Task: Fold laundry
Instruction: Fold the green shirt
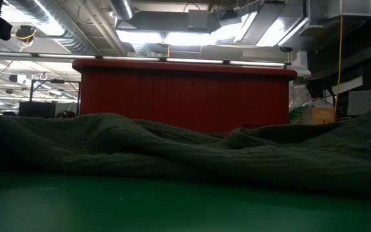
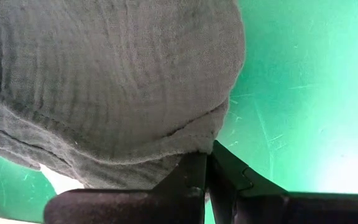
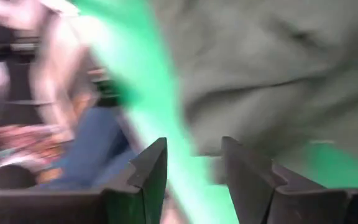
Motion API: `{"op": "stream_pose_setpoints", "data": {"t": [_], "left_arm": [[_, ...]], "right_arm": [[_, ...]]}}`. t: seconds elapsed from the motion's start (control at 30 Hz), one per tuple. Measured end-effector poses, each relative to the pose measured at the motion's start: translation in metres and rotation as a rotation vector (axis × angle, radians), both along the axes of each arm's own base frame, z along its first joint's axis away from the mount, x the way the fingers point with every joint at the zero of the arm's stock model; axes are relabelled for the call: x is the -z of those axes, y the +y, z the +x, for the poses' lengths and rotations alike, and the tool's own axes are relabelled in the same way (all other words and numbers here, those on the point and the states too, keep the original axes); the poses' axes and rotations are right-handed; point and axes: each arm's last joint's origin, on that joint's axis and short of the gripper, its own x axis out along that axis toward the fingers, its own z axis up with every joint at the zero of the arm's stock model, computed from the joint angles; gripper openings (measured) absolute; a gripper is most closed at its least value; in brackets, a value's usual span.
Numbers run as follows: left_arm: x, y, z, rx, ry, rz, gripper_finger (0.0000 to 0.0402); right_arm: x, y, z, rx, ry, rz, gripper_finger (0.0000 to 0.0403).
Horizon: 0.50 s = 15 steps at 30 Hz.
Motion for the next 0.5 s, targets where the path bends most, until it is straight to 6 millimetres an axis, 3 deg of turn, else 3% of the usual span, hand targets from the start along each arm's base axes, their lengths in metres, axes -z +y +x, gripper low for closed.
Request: {"op": "stream_pose_setpoints", "data": {"t": [0.17, 0.5], "left_arm": [[0.000, 0.000, 0.000, -0.017, -0.003, -0.001, 0.0000], [0.000, -0.001, 0.001, -0.026, -0.010, -0.007, 0.0000]], "right_arm": [[0.025, 0.002, 0.001, -0.019, -0.027, 0.031, 0.0152], [0.040, 0.004, 0.000, -0.070, 0.087, -0.016, 0.0152]]}}
